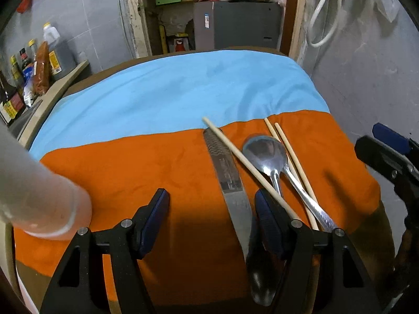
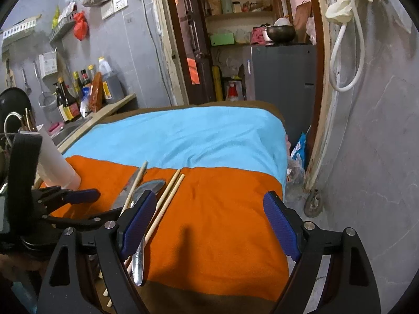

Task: Organize utensils
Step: 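Move both tools back down toward the remaining knife, spoon and chopsticks, then grasp the silver knife with the left tool while the right tool grasps a wooden chopstick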

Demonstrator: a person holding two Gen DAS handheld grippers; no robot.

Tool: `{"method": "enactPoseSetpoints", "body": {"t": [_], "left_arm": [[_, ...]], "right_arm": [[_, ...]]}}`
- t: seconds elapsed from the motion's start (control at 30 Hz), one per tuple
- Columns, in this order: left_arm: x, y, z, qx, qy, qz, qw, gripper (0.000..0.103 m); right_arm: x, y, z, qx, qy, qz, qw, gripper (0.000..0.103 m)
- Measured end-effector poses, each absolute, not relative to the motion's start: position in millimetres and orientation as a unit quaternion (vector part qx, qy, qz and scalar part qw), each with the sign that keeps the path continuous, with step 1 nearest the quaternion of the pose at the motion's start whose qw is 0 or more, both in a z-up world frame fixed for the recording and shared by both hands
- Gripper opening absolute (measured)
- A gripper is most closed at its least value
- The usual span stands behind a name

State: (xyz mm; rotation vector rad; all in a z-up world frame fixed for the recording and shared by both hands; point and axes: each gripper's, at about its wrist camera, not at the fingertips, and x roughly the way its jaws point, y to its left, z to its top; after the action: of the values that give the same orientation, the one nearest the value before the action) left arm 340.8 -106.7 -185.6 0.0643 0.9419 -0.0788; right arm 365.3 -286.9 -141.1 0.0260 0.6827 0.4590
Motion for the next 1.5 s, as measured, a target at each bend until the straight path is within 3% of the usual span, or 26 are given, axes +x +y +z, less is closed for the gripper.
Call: {"method": "enactPoseSetpoints", "body": {"t": [0.1, 0.17, 0.23, 0.33, 0.43, 0.6, 0.7, 1.43, 1.5], "left_arm": [[348.7, -105.3, -186.6, 0.026, 0.458, -0.038, 0.888, 0.061], [353.5, -105.2, -186.0, 0.023, 0.458, -0.039, 0.888, 0.052], [357.7, -104.5, -183.9, 0.019, 0.458, -0.045, 0.888, 0.033], [358.1, -102.5, -181.2, 0.018, 0.459, -0.052, 0.887, 0.019], [354.5, -97.6, -179.7, 0.013, 0.462, -0.056, 0.885, 0.015], [340.5, -86.3, -177.4, -0.010, 0.467, -0.049, 0.883, 0.014], [328.6, -83.6, -174.4, -0.008, 0.466, -0.041, 0.884, 0.014], [305.1, -77.7, -174.8, -0.019, 0.499, -0.044, 0.865, 0.015], [305.6, -76.3, -174.5, -0.024, 0.501, -0.048, 0.864, 0.015]], "right_arm": [[367.3, -286.1, -142.7, 0.013, 0.339, 0.220, 0.915, 0.084], [368.3, -286.2, -144.1, 0.013, 0.343, 0.218, 0.914, 0.084], [370.9, -284.5, -146.1, 0.010, 0.351, 0.217, 0.911, 0.083], [375.6, -277.6, -148.9, 0.002, 0.365, 0.221, 0.904, 0.076], [380.8, -268.5, -152.5, -0.003, 0.381, 0.231, 0.896, 0.066], [391.2, -249.5, -157.3, -0.019, 0.404, 0.239, 0.883, 0.049], [394.6, -239.9, -163.0, -0.037, 0.422, 0.235, 0.875, 0.044], [374.3, -215.1, -166.2, -0.108, 0.467, 0.203, 0.854, 0.039], [372.6, -218.5, -164.9, -0.113, 0.472, 0.204, 0.850, 0.035]]}}
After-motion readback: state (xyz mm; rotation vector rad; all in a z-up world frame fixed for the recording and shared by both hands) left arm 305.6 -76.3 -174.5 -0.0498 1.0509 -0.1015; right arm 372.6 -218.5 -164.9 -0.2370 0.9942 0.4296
